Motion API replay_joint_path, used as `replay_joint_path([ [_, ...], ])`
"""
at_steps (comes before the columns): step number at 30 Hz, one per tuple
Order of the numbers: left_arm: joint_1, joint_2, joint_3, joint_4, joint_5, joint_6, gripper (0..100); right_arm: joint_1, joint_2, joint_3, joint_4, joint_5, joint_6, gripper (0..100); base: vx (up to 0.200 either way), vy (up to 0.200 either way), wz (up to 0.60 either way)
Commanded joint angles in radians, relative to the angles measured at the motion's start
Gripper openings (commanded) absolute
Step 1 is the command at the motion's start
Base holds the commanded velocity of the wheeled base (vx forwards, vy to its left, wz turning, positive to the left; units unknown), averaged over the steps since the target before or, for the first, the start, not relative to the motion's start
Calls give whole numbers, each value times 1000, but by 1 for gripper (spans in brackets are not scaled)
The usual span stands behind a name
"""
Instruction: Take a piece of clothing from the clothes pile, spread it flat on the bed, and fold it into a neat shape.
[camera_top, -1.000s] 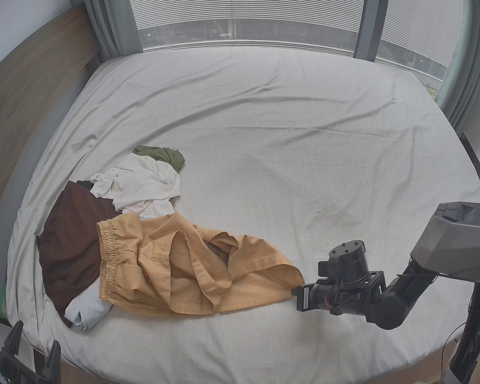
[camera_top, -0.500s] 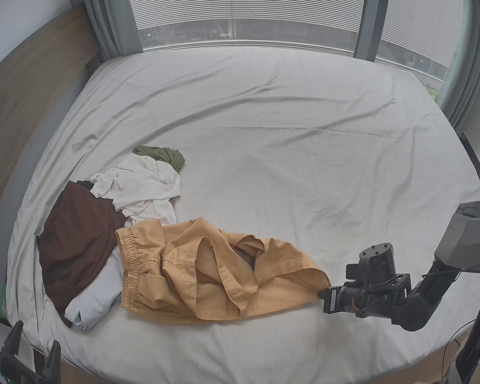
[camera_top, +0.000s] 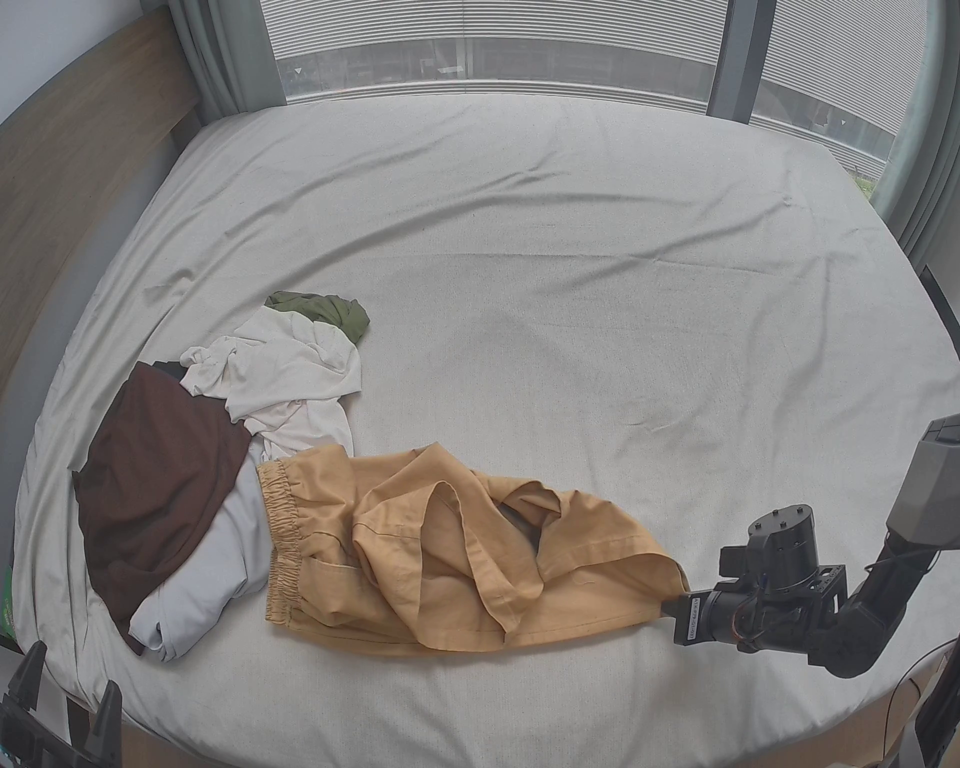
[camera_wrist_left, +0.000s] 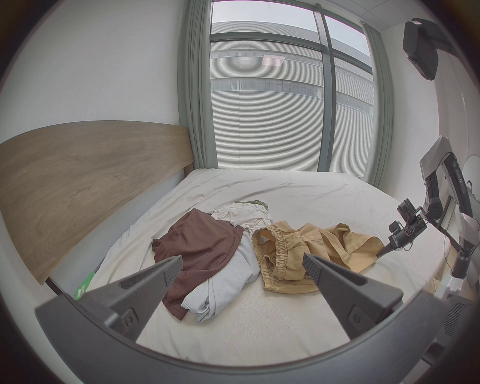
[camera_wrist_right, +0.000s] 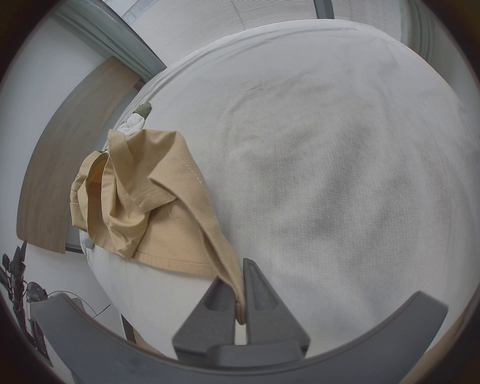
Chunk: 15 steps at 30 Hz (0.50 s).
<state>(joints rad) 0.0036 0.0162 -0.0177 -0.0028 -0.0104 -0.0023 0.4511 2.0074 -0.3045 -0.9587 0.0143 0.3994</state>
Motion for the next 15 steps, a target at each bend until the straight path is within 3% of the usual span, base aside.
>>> replay_joint_path([
  [1, -1, -16, 18, 0, 0, 1, 100, -15, -12, 30, 0, 3, 1, 0, 0, 0, 0],
  [11, -1, -16, 18, 0, -3, 1, 100, -12, -1, 68, -63, 7, -1, 0, 0, 0, 0],
  [12, 1, -16, 18, 0, -3, -1, 100, -11, -1, 70, -63, 7, -1, 100, 0, 0, 0],
  [15, 1, -16, 18, 0, -3, -1, 100, -14, -1, 74, -66, 7, -1, 100, 0, 0, 0],
])
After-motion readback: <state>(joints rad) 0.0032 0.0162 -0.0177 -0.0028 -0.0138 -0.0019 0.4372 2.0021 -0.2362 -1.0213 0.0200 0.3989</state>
